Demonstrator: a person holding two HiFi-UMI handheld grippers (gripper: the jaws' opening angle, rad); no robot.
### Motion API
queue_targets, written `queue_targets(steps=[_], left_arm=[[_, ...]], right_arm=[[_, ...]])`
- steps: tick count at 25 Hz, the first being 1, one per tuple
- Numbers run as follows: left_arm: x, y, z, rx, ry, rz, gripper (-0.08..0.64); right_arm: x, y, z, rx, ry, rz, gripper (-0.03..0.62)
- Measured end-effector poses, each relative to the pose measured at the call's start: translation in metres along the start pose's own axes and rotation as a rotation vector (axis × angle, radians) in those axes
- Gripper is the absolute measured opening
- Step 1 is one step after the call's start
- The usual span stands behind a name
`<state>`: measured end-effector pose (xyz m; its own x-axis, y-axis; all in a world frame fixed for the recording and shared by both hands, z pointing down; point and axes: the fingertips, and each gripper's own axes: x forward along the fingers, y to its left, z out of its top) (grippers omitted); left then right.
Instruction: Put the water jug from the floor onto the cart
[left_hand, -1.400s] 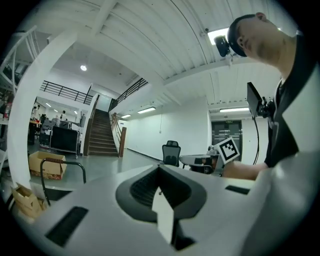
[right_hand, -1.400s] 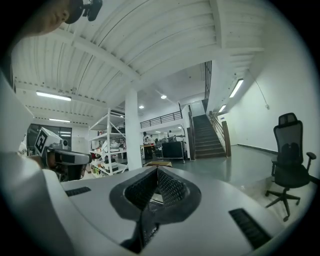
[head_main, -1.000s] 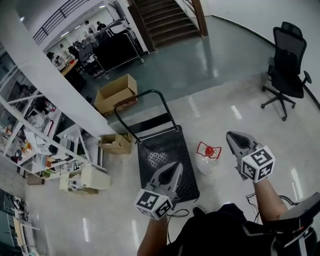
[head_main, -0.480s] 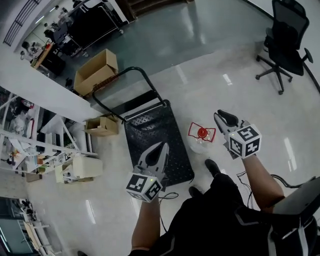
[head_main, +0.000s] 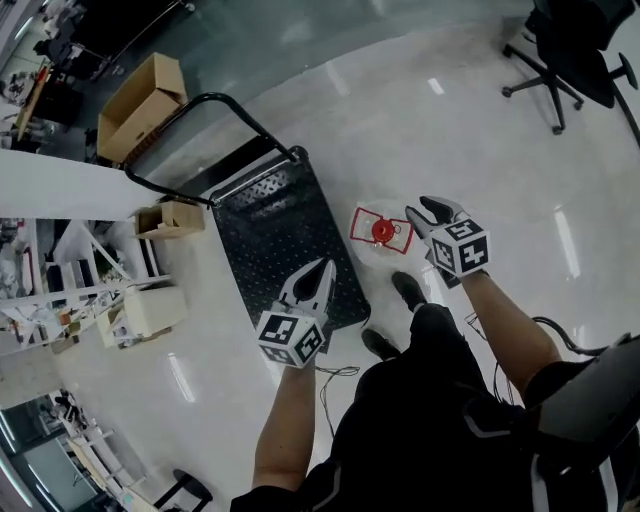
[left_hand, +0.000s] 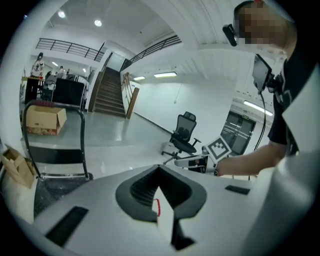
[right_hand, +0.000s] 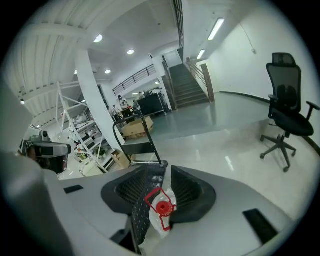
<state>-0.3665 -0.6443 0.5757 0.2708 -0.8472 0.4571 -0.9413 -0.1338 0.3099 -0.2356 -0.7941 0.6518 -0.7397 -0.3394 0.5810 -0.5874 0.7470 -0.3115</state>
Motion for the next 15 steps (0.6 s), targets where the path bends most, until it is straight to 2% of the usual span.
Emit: queue_targets(steps=[5, 10, 15], left_arm=[[0.063, 0.02, -0.07, -0.151, 0.166, 0.01, 0.0], [0.091, 0.035, -0.138, -0.186, 0.279, 0.025, 0.0], [0.113, 0.038, -0.187, -0.244, 0.357, 0.01, 0.0]], right_arm=[[0.053, -0.049, -0.067, 0.088, 0.179, -0.022, 0.167], [0.085, -0.071, -0.159, 0.178, 0.343, -0.036, 0.169], [0.115, -0.086, -0.209, 0.255, 0.391, -0.043, 0.169]])
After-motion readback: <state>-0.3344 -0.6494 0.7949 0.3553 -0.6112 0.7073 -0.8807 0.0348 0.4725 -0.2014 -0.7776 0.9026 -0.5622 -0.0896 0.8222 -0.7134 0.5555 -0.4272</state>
